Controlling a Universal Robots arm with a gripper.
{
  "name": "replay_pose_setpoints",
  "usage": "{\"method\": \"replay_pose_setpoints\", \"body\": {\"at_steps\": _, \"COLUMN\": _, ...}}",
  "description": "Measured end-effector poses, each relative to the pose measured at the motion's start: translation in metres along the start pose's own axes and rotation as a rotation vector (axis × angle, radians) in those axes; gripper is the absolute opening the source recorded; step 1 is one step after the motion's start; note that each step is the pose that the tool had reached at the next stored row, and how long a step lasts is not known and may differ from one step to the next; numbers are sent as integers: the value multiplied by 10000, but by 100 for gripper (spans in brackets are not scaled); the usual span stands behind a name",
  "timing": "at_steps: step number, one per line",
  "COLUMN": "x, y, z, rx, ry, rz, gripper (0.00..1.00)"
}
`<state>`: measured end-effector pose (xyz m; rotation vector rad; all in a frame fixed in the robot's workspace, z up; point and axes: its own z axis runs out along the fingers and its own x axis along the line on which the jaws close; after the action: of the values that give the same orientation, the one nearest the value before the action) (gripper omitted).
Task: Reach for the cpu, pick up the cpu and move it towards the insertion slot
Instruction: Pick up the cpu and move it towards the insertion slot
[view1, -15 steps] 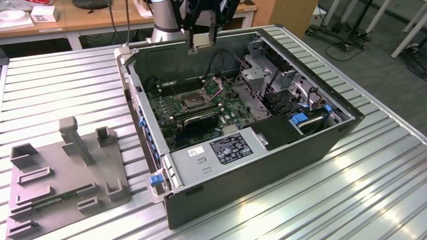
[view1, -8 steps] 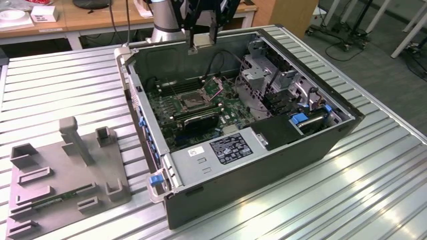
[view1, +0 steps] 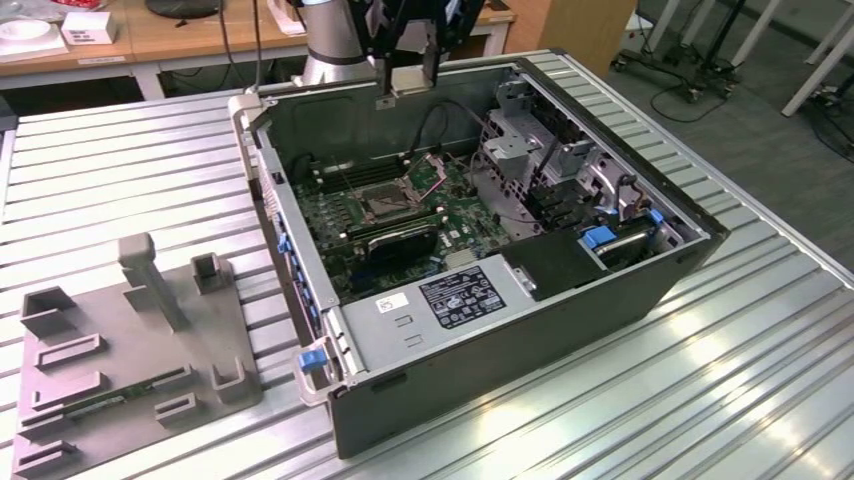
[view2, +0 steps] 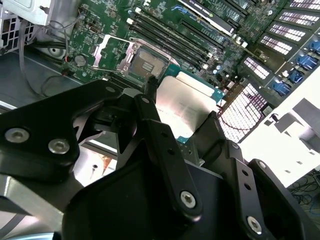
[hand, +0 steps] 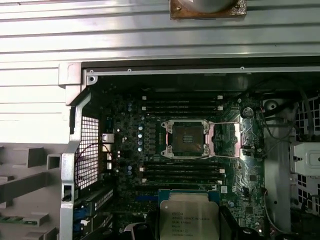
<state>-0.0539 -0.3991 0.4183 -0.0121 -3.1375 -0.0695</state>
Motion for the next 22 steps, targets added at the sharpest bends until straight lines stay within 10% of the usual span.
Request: {"method": "replay_pose_setpoints", "body": {"at_steps": 22, "x": -179, "y": 48, "z": 4, "rx": 0, "ry": 0, "rz": 0, "gripper": 55}}
